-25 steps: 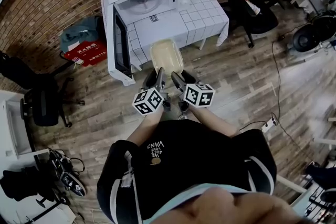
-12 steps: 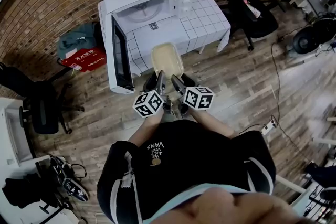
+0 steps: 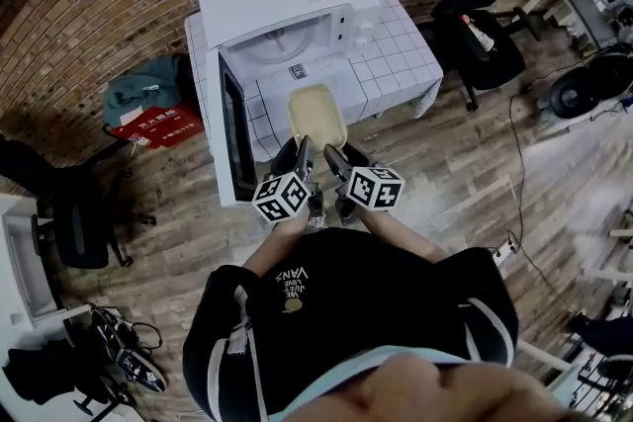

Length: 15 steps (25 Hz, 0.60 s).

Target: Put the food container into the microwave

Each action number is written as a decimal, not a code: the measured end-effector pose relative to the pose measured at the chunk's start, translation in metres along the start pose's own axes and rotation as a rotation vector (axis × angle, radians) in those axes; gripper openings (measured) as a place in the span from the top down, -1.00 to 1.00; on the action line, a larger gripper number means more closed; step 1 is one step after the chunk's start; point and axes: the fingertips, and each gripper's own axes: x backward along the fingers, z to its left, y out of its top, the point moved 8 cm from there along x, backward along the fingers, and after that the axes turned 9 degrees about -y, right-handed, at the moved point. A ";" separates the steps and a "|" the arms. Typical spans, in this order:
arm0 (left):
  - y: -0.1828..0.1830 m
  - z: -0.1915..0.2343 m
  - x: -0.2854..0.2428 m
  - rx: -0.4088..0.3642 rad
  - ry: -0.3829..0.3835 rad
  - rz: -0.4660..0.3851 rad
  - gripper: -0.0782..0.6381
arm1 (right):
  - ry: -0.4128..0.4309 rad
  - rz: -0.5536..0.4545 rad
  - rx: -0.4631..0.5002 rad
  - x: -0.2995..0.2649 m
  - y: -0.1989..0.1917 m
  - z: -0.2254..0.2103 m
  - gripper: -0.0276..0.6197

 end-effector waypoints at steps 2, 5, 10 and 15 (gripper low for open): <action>0.006 0.006 -0.006 -0.002 -0.005 0.006 0.38 | -0.006 -0.001 -0.004 -0.008 0.004 0.002 0.31; 0.014 0.013 -0.011 -0.007 -0.013 0.015 0.38 | -0.010 -0.003 -0.012 -0.017 0.008 0.007 0.31; 0.018 0.024 -0.016 0.003 -0.006 0.028 0.38 | -0.014 0.004 -0.024 -0.029 0.008 0.009 0.31; 0.022 0.031 -0.025 0.013 0.007 0.015 0.38 | -0.008 0.019 -0.021 -0.042 0.016 0.008 0.31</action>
